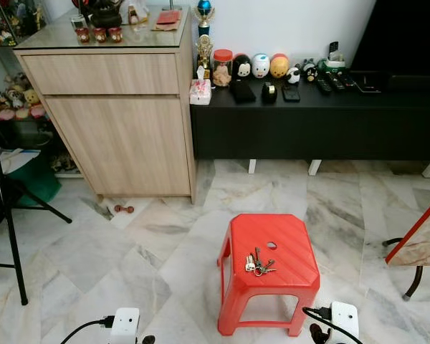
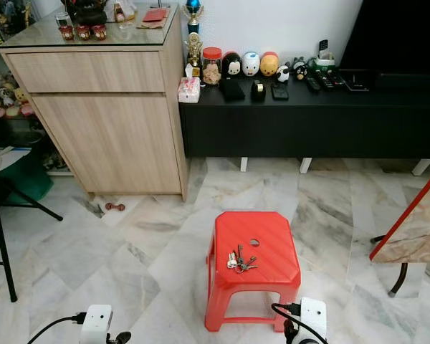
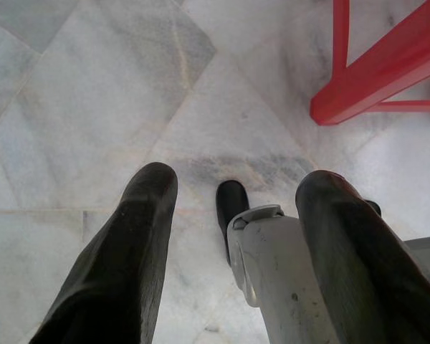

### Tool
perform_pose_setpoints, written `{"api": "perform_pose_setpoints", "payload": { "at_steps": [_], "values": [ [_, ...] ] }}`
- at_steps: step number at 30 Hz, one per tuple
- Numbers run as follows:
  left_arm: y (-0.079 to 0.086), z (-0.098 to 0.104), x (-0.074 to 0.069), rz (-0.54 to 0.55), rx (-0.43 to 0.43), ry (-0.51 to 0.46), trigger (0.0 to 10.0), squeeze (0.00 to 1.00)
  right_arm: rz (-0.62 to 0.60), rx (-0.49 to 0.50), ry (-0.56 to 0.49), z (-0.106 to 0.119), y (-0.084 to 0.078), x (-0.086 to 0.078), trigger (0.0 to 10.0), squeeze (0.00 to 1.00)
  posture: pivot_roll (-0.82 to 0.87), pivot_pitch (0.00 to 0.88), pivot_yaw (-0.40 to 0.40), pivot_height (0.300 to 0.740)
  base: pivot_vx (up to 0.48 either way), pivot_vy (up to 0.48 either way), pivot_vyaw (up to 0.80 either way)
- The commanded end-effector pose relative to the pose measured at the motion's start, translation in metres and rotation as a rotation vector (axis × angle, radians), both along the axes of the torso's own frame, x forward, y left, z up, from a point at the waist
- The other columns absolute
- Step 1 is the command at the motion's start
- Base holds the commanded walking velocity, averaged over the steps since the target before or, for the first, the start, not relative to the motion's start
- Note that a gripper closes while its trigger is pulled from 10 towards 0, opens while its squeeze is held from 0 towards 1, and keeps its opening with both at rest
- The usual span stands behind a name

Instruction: Hang keys on a hook

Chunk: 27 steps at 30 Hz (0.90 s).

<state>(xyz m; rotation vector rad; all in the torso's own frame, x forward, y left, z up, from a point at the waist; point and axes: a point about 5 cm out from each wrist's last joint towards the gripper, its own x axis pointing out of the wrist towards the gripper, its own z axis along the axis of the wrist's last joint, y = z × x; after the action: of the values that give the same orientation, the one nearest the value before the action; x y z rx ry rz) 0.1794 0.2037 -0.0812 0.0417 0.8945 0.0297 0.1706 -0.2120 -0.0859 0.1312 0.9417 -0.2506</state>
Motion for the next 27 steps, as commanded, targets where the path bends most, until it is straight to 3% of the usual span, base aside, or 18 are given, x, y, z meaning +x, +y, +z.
{"api": "perform_pose_setpoints", "payload": {
  "at_steps": [1, 8, 12, 27],
  "values": [
    [0.001, 0.0, -0.001, 0.009, 0.0, 0.0, 10.0, 0.0, -0.01, -0.002, 0.002, 0.0, -0.002, -0.001, 10.0, 0.0, 0.05, 0.0, -0.052, 0.74, 0.0, 0.0, 0.0],
    [0.001, 0.0, -0.001, 0.005, -0.001, -0.002, 10.0, 0.0, -0.021, 0.013, 0.009, -0.002, -0.002, -0.004, 10.0, 0.0, 0.05, 0.0, -0.051, 0.74, 0.0, 0.0, 0.0],
    [0.0, 0.0, -0.001, 0.001, 0.001, -0.003, 10.0, 0.0, 0.037, -0.01, 0.019, -0.003, -0.001, -0.007, 10.0, 0.0, 0.06, 0.0, -0.055, 0.74, 0.0, 0.0, 0.0],
    [0.001, 0.0, -0.001, -0.004, 0.001, -0.006, 10.0, 0.0, 0.01, 0.015, 0.009, -0.005, 0.002, -0.012, 10.0, 0.0, 0.05, 0.0, -0.045, 0.74, 0.0, 0.0, 0.0]
  ]
}}
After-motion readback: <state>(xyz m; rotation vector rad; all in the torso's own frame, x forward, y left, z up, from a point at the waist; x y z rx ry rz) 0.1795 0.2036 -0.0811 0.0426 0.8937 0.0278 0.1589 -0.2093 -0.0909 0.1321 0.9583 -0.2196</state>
